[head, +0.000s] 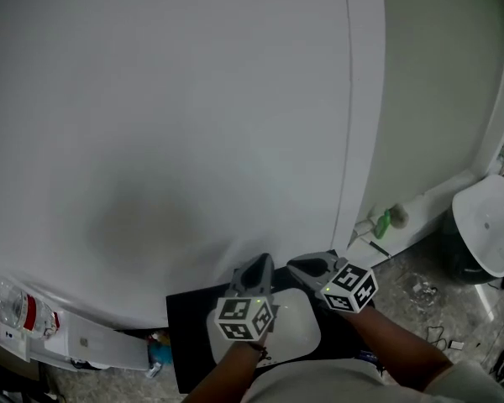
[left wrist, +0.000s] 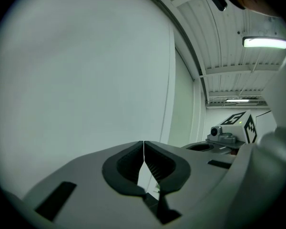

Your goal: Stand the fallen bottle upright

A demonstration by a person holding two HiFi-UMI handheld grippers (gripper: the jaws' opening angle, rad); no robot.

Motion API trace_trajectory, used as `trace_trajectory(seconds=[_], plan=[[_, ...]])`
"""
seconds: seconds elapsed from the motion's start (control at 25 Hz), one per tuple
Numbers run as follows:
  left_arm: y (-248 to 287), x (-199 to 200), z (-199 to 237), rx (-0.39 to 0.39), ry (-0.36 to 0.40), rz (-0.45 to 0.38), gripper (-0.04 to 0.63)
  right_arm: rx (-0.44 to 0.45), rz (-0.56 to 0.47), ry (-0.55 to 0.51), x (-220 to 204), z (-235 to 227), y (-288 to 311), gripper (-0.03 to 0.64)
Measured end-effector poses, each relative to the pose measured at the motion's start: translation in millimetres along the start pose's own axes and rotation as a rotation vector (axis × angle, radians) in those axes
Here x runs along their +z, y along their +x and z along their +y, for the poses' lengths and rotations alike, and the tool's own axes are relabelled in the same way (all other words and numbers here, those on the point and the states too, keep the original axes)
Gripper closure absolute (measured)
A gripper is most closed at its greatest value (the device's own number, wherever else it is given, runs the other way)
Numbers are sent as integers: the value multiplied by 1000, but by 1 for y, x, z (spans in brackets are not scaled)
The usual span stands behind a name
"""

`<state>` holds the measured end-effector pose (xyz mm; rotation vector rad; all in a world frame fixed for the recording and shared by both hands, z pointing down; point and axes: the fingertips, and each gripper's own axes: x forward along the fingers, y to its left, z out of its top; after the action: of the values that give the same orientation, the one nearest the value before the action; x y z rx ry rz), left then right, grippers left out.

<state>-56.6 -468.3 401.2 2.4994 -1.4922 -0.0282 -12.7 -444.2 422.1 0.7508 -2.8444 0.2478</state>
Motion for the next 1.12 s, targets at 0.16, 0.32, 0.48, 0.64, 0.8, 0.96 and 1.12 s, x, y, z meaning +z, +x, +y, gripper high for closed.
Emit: trace_trajectory(seconds=[0.16,0.32,0.48,0.64,0.8,0.96,1.12], plan=[[-6,28,4,26,29,-45,588,-53,-76,-32,45,12,3,615],[-12,38,3,37,40,-54,588,-64,-104,-42,63,23,6,615],[-16,45,1,44,53,-77,588,-49,-118,-30,68,33,8,617],[-17,43,2,45,41,-76,588,-40,-131,1,67,37,8,617],[-16,41,3,41,23,-70,588,-47,-137,8,67,34,7,617],[-15,40,-1,28,11,-65,588,-58,-135,10,65,32,4,616],[-14,39,-2,24,8,-60,588,-67,-135,14,64,29,3,617]])
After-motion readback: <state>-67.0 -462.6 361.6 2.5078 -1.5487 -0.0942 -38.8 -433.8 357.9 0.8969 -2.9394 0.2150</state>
